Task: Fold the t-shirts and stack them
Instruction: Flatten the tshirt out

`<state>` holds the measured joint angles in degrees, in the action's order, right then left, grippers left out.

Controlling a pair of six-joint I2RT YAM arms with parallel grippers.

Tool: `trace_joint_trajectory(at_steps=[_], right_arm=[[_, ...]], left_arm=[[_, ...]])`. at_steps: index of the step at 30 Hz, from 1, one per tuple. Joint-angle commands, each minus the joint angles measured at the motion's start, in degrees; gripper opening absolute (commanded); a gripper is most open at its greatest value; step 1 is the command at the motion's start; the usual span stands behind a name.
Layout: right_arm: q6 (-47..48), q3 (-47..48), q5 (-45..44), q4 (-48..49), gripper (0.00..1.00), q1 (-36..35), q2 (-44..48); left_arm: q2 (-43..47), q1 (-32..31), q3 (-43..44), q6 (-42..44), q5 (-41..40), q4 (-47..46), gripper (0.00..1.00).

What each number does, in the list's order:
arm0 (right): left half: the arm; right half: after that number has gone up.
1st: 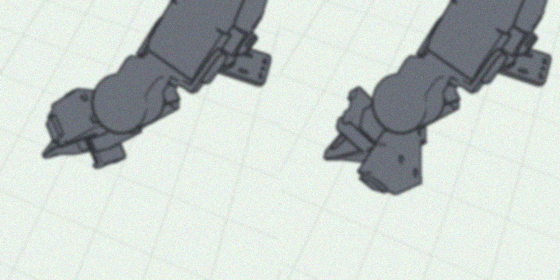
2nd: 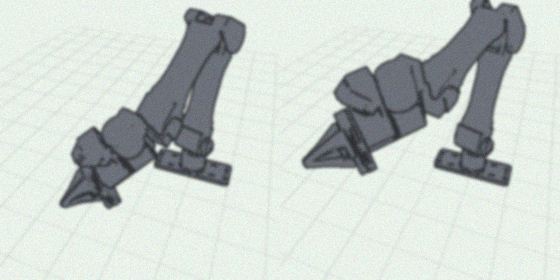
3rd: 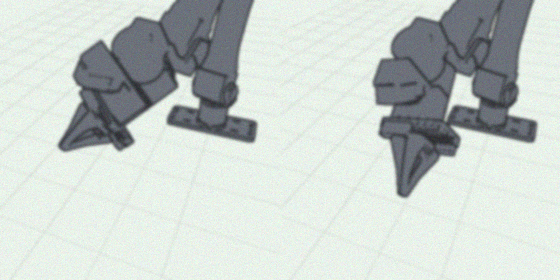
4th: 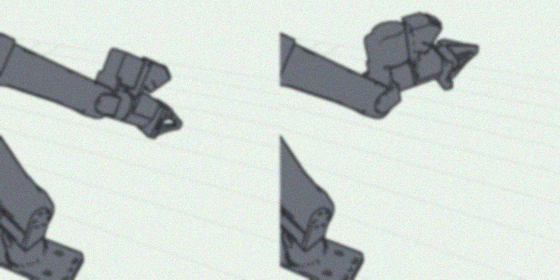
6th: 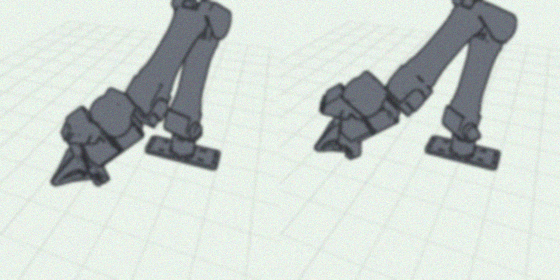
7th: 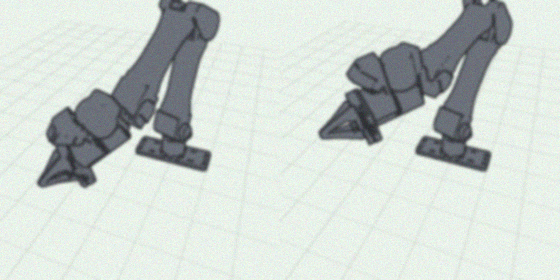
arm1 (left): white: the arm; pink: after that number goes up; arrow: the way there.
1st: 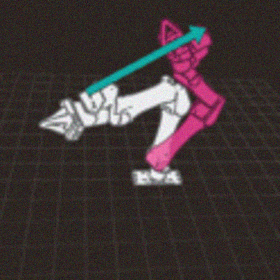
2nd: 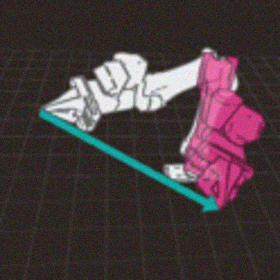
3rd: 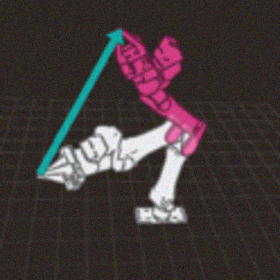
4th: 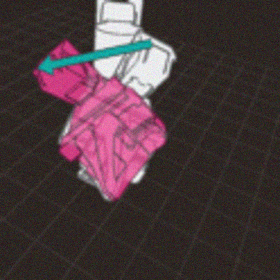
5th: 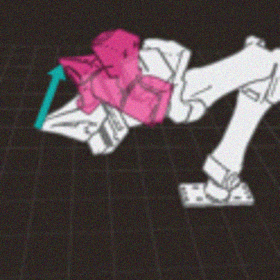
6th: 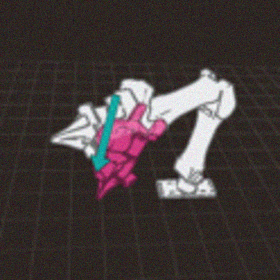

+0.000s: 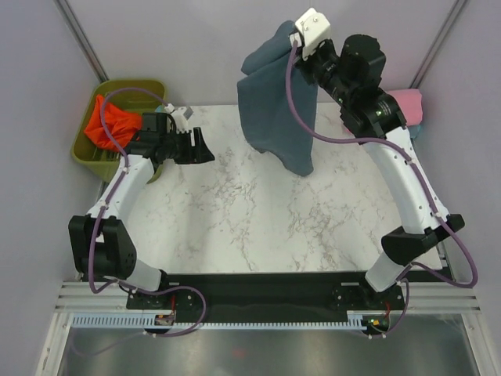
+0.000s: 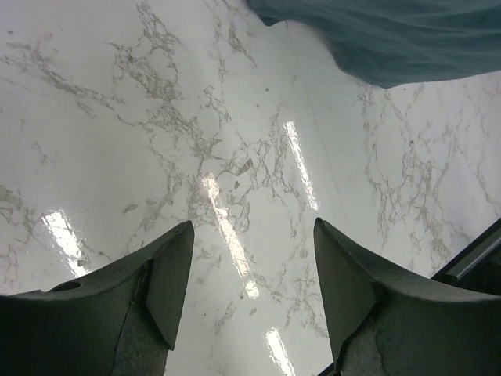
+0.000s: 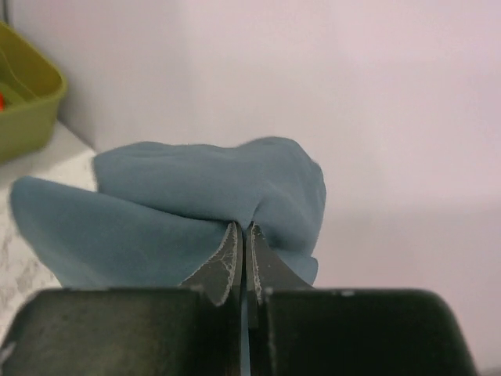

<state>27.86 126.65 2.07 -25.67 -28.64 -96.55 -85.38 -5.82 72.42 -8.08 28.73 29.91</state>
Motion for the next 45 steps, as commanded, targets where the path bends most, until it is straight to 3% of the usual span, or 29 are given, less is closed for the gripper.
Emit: trace_joint_trajectory(at_steps=[1,4,9,11,12,15,19,21,23,25,32,45], right_arm=[[2.99,-10.87,-7.41,0.18,0.0,1.22,-1.71],[-0.77,-22.56,-5.94,0.36,0.0,3.41,1.71],[-7.71,-34.52,7.68,-5.09,0.0,2.37,7.95],[-9.4,-34.72,14.15,-7.1,0.0,1.93,8.75],[-9.05,-33.67,23.42,-8.33,0.0,1.92,8.75],[-9.83,-31.04,36.28,-10.8,0.0,1.57,7.96],[-18.51,-26.64,46.86,-6.35,0.0,1.57,4.8],[-23.27,-25.49,48.64,-5.27,0.41,1.57,2.26],[-25.3,-26.01,47.86,-4.21,0.78,1.66,0.24],[-25.48,-26.45,46.46,-4.21,0.95,2.36,-1.0],[-23.83,-20.33,24.32,-3.24,0.93,10.7,-11.87],[-19.07,-5.54,18.59,-5.18,0.83,11.68,-35.71]], left_arm=[[-1.01,-1.47,3.08,-0.18,1.68,-1.69,0.7],[-1.28,-1.91,3.6,-0.36,1.77,-1.61,0.7],[-1.36,-1.91,4.04,-0.01,0.8,-1.44,0.7],[-2.5,-1.91,4.83,0.17,0.54,-1.44,0.7],[-2.85,-1.91,5.27,0.17,0.45,-1.52,0.7],[-4.78,-1.91,7.73,-0.18,0.01,-1.43,0.7],[-6.63,-1.91,11.24,0.08,-1.13,-1.43,0.7],[-7.42,-1.91,13.0,0.17,-1.48,-1.26,0.7],[-7.87,-1.91,13.97,0.43,-1.84,-1.0,0.71],[-7.96,-1.91,14.41,0.52,-2.1,-1.0,0.71],[-6.55,-1.91,11.52,1.31,-2.8,-0.91,0.71],[-4.53,-1.91,8.61,1.57,-2.72,-0.38,0.71]])
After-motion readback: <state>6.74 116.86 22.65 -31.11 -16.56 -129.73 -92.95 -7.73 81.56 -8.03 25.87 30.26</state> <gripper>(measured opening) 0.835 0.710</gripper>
